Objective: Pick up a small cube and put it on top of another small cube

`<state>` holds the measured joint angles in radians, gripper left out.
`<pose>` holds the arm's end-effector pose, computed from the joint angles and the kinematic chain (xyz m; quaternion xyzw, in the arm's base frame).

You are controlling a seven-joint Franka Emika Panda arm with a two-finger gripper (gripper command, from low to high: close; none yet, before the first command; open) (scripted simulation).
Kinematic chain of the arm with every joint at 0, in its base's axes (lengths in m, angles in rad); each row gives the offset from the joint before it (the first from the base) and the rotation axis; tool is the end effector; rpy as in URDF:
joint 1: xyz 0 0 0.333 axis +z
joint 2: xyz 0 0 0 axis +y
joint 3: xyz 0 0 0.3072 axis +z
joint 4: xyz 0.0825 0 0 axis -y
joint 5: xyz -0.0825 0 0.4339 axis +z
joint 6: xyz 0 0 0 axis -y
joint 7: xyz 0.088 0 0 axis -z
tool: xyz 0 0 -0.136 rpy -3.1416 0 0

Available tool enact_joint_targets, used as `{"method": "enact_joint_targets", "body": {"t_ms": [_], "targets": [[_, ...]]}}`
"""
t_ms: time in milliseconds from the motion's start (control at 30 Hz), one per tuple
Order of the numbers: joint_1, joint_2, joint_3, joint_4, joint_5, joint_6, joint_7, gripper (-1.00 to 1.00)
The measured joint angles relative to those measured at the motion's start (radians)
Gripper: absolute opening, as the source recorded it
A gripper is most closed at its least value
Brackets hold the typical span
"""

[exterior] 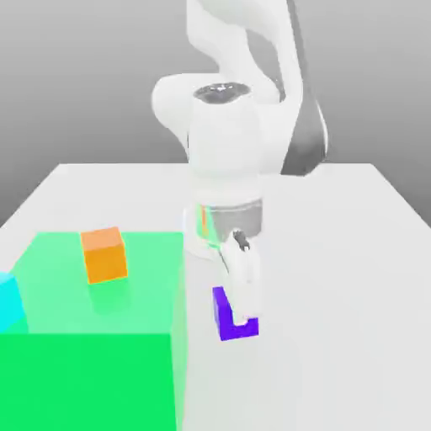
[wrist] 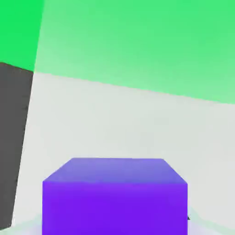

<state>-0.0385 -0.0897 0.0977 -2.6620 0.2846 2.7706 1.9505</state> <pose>0.4697 0.0174 0.2085 -0.4743 0.8728 -0.0022 0.1151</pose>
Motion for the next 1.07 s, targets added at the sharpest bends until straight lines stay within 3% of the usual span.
{"method": "enact_joint_targets", "body": {"t_ms": [300,700,800,900,933,1067], "targets": [[-0.070,0.025,-0.075,0.324,0.010,-0.266,-0.225,-1.00],[-0.237,0.120,-0.184,0.759,-0.154,-0.737,-0.454,-1.00],[-0.289,0.153,-0.202,0.789,-0.241,-0.808,-0.439,-1.00],[-0.288,0.191,-0.204,0.719,-0.263,-0.723,-0.430,-1.00],[-0.288,0.200,-0.205,0.698,-0.264,-0.694,-0.430,1.00],[-0.288,0.200,-0.205,0.698,-0.264,-0.694,-0.430,1.00]]}}
